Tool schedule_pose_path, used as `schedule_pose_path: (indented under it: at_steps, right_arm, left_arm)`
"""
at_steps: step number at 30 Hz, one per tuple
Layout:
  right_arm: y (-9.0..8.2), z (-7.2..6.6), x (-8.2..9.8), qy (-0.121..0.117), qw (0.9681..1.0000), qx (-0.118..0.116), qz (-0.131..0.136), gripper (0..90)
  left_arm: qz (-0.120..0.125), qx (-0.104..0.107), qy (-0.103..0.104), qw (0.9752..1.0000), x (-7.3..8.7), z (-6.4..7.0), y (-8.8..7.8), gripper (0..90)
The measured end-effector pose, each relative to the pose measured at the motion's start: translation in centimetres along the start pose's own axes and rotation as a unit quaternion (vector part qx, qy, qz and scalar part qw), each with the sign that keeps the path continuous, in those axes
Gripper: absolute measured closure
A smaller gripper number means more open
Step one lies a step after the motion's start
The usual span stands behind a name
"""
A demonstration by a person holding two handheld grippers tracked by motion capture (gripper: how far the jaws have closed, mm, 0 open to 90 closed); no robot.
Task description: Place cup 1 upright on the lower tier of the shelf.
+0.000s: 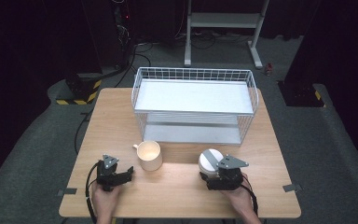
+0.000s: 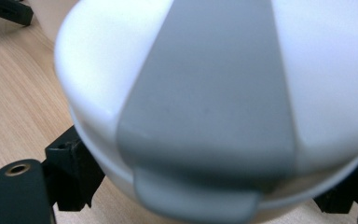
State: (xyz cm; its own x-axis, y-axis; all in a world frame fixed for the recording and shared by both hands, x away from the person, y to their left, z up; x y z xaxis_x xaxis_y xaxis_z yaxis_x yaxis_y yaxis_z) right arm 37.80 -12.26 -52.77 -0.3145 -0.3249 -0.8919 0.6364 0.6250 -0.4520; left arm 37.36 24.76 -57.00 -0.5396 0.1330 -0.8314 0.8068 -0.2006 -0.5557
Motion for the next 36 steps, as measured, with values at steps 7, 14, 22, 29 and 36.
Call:
schedule_pose_path:
  at_steps: [7,14,22,29,36]
  right_arm:
    - [0.16,0.10,-0.11,0.000,1.0000,0.001,-0.001,16.7]
    - [0.18,0.22,-0.08,-0.002,1.0000,-0.002,0.004,18.1]
    - [0.11,0.33,0.01,-0.002,0.9999,-0.007,0.008,18.4]
    - [0.12,0.28,0.10,0.002,0.9998,-0.007,0.016,18.7]
    - [-0.23,0.73,0.13,0.008,0.9996,-0.007,0.026,18.7]
  left_arm:
    - [0.000,0.000,0.000,1.0000,0.00,0.00,0.00,16.4]
    - [0.000,0.000,0.000,1.0000,0.00,0.00,0.00,16.4]
    - [0.000,0.000,0.000,1.0000,0.00,0.00,0.00,16.4]
    - [0.000,0.000,-0.001,1.0000,0.00,0.00,-0.01,16.5]
    - [-0.001,-0.001,0.000,1.0000,0.00,-0.02,-0.01,16.5]
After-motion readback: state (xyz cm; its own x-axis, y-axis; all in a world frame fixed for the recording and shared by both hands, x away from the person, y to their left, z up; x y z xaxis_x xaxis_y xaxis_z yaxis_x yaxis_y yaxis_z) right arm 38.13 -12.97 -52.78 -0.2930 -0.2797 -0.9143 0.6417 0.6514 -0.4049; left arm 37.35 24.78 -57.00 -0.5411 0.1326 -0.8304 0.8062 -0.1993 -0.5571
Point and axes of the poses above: each handheld gripper's, and its own axes: y roughly forward along the jaws, x roughly out of its underside, z roughly to its right, the point moved 6 cm from there along y, roughly forward along the jaws, and after that the axes turned 9 degrees about z, right-handed, at the moved point
